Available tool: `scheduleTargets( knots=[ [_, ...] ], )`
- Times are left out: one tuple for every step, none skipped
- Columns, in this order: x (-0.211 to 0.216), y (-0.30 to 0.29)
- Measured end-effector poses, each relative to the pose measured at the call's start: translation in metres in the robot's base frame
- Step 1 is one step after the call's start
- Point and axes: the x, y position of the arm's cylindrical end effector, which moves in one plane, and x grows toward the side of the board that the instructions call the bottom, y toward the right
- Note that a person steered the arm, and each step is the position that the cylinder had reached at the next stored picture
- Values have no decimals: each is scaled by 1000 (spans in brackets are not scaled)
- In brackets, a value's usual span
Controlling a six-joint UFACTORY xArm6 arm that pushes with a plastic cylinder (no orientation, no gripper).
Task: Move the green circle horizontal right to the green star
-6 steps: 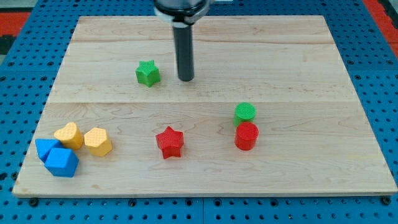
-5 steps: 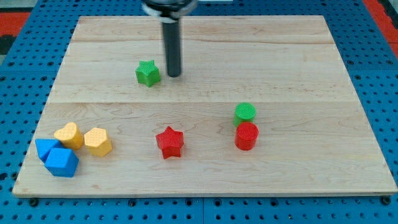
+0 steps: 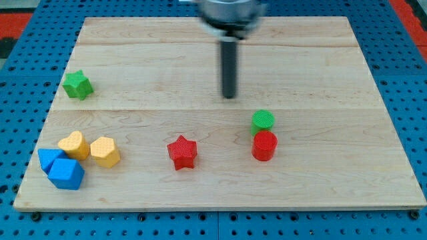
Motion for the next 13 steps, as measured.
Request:
scheduleTargets(
  knots=[
    [25,74],
    [77,54],
    [54,-14],
    [41,-81],
    [48,-35],
    [97,-45],
    [88,-123],
    [52,-146],
    [48,-146],
    [48,-129],
    [48,-116],
    [48,-75],
    [38,-80]
  ],
)
